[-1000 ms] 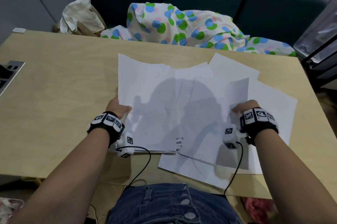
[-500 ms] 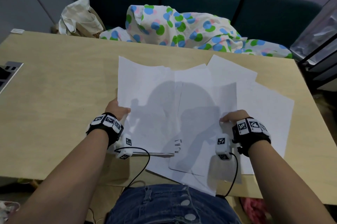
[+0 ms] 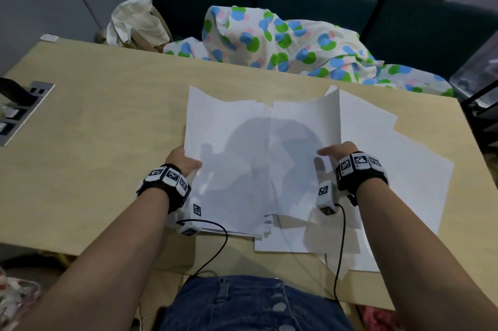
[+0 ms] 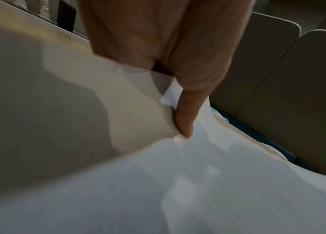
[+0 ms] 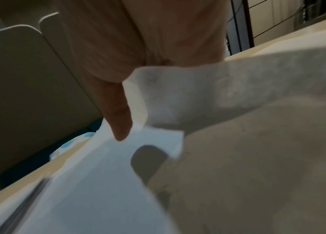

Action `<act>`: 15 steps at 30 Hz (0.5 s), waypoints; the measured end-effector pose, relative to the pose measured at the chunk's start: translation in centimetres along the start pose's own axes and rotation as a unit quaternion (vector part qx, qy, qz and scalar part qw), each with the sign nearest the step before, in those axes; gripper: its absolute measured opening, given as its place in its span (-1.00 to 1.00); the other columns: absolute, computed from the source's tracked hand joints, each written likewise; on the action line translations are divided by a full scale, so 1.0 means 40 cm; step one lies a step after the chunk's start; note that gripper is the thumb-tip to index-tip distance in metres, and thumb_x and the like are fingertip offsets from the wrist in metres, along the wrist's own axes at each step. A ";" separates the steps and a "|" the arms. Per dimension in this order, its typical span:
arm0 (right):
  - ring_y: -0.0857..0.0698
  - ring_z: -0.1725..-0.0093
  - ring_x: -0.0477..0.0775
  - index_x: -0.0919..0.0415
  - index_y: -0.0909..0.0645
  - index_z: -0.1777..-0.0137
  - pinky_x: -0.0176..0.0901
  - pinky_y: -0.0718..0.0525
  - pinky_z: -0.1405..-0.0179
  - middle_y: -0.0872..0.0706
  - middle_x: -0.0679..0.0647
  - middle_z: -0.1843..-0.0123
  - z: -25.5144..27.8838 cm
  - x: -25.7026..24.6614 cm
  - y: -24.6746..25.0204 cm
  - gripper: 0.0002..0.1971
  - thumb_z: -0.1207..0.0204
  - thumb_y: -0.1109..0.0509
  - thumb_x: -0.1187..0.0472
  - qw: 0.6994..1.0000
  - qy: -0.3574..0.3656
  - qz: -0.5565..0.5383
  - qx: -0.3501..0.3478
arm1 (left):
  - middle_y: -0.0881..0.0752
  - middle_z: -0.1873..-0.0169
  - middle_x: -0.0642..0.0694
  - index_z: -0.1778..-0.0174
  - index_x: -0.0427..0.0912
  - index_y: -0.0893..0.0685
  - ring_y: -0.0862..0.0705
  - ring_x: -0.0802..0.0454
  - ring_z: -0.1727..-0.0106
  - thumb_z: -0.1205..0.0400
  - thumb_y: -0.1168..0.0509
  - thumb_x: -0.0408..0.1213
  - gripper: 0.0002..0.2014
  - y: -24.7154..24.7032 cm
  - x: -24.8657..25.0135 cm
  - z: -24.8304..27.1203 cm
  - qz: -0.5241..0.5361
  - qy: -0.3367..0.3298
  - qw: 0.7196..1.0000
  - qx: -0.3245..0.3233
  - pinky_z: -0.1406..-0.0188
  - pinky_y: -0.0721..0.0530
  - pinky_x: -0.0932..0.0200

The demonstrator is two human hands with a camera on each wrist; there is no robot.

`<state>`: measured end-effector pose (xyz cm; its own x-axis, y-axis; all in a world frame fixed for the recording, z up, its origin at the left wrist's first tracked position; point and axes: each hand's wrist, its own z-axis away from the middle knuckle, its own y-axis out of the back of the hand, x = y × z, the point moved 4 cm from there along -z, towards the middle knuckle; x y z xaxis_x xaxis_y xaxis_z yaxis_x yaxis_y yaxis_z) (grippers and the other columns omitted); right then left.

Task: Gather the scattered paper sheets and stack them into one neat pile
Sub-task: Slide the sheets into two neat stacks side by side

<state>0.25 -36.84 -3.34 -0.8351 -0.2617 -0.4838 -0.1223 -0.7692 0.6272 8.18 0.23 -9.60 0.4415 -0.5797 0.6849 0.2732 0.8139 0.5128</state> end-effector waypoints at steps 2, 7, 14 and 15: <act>-0.61 0.04 0.31 0.49 -0.48 -0.35 -0.01 -0.53 0.12 -0.62 0.35 -0.06 -0.010 -0.005 -0.004 -0.42 -0.42 -0.52 0.18 0.999 -0.007 0.032 -0.025 | -0.73 -0.20 -0.29 -0.29 -0.32 -0.63 -0.71 -0.18 -0.13 -0.48 -0.42 -0.50 -0.58 0.001 0.001 -0.003 0.011 0.003 1.000 -0.007 -0.22 -0.62 0.04; -0.64 -0.11 0.33 0.40 -0.56 -0.33 -0.08 -0.53 0.00 -0.64 0.34 -0.31 -0.008 -0.022 0.012 -0.50 -0.41 -0.49 0.24 0.995 0.006 0.100 -0.026 | -0.72 -0.22 -0.30 -0.30 -0.32 -0.62 -0.71 -0.20 -0.18 -0.49 -0.42 -0.52 -0.57 0.000 0.002 -0.002 0.034 0.011 0.999 -0.016 -0.23 -0.60 0.06; -0.67 -0.02 0.34 0.34 -0.57 -0.17 -0.11 -0.62 0.15 -0.68 0.35 -0.18 0.055 -0.125 0.098 -0.72 -0.46 -0.34 0.33 0.965 0.139 0.166 0.145 | -0.70 -0.24 -0.30 -0.33 -0.35 -0.60 -0.63 -0.07 -0.06 -0.53 -0.38 -0.52 -0.58 0.007 0.014 0.021 0.023 0.001 0.999 -0.040 -0.11 -0.52 0.15; -0.65 -0.12 0.39 0.32 -0.57 -0.17 0.03 -0.60 0.02 -0.67 0.37 -0.19 0.073 -0.153 0.121 -0.73 -0.46 -0.31 0.33 0.945 0.170 0.202 0.192 | -0.70 -0.22 -0.29 -0.33 -0.34 -0.60 -0.64 -0.09 -0.08 -0.52 -0.38 -0.51 -0.58 0.008 0.016 0.022 0.019 0.002 0.999 -0.047 -0.09 -0.52 0.14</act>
<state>3.21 -37.28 4.43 -0.6430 -0.7109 -0.2849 -0.0705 -0.3155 0.9463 7.81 0.09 -8.55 0.4559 -0.5487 0.7007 0.3347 0.8352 0.4363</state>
